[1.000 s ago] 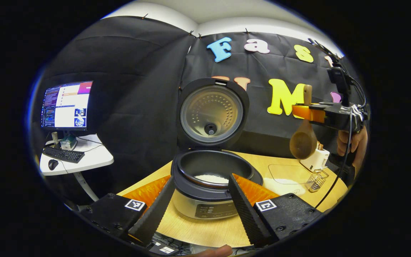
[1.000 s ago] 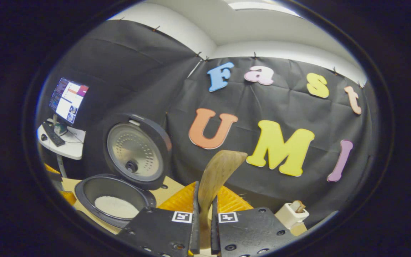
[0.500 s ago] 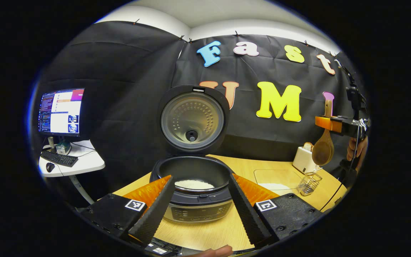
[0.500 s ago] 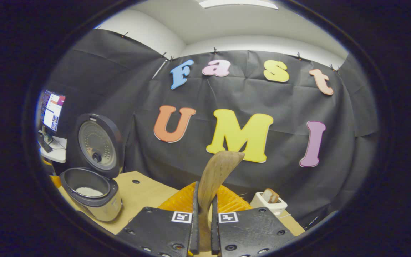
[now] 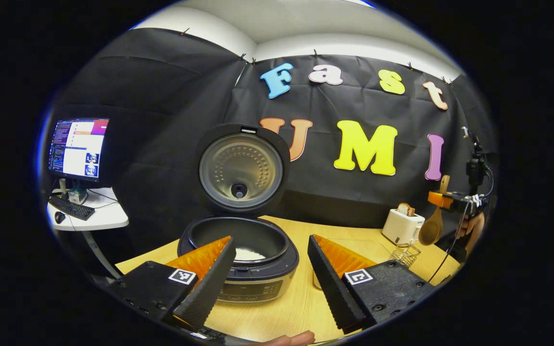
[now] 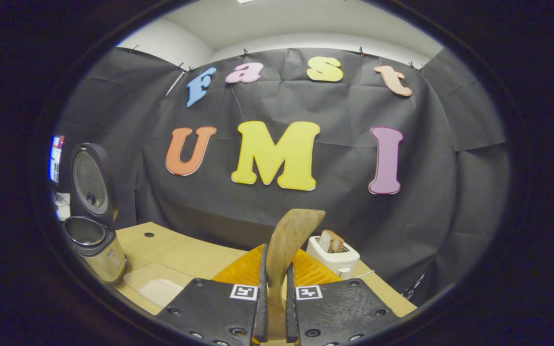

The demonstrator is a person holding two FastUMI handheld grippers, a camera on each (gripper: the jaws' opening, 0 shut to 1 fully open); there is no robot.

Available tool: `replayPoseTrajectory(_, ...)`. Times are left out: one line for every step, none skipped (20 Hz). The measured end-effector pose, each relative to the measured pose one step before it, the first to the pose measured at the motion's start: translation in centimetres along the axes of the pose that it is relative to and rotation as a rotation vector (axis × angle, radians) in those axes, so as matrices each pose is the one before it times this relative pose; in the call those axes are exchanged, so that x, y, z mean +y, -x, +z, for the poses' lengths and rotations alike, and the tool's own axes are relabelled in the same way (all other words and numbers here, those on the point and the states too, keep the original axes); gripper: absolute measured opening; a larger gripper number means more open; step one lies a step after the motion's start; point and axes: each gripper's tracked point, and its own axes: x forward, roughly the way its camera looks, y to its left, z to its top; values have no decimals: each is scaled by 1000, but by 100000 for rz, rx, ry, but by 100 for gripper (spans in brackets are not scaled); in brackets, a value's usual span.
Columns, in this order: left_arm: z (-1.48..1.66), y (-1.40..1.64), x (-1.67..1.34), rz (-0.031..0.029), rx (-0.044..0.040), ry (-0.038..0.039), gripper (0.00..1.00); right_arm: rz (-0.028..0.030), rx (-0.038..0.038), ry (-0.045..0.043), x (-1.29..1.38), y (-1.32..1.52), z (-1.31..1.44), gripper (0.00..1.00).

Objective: Close the left gripper, press the button to open the rice cooker; take a wooden spoon from the chopstick holder with the right hand, scoop a spoonful of rice and pour it into the rice cooker, then put the wooden spoon back into the chopstick holder.

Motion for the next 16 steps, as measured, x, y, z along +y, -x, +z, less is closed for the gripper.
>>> replayPoseTrajectory(27, 60, -426, -664, -114, -18, 96, -1129, 1484, -1033, -673, -630, -915, 14)
replayPoseTrajectory(40, 69, -287, -78, -414, -434, 96, -923, 2040, -1061, -629, -840, -1089, 14)
replayPoseTrajectory(50, 132, -221, -132, -210, -677, 96, -550, 2177, -1743, -437, -724, -956, 14)
replayPoseTrajectory(3, 9, -321, -564, -217, -681, 96, 87, 2005, -1945, -297, -606, -942, 14)
replayPoseTrajectory(-52, -113, -342, -718, -296, -522, 96, 92, 2088, -1939, -197, -535, -687, 14)
replayPoseTrajectory(1, 0, -240, -694, -122, -427, 96, 592, 387, -1072, -136, -396, -330, 14)
replayPoseTrajectory(-160, -39, -163, -658, -1, -501, 96, 173, 778, -660, -102, -293, -275, 14)
replayPoseTrajectory(-61, -107, -261, -304, 259, -283, 96, 511, 107, -458, -21, -205, -52, 14)
replayPoseTrajectory(-190, -4, -32, -140, 455, -163, 96, 488, 588, -397, 97, -148, -191, 15)
replayPoseTrajectory(-322, -103, -100, -138, 795, -118, 96, 85, 1080, -177, -35, -172, -389, 15)
replayPoseTrajectory(-171, -98, 6, -49, 732, -111, 96, -208, 1210, 66, -88, -279, -304, 15)
replayPoseTrajectory(-188, -87, -76, -13, 645, -124, 96, 392, 1429, -235, 62, -327, -438, 16)
replayPoseTrajectory(-151, -81, -11, -2, 418, -166, 96, 280, 1654, -413, 42, -235, -547, 17)
replayPoseTrajectory(-18, -35, 14, -47, 175, -217, 86, -379, 1300, -599, -173, -300, -444, 18)
replayPoseTrajectory(42, 62, -100, 22, -145, -154, 86, 15, 720, -621, -110, -114, -24, 18)
replayPoseTrajectory(60, 111, 36, -34, -102, -94, 86, 504, 1483, -1137, 3, -247, -533, 25)
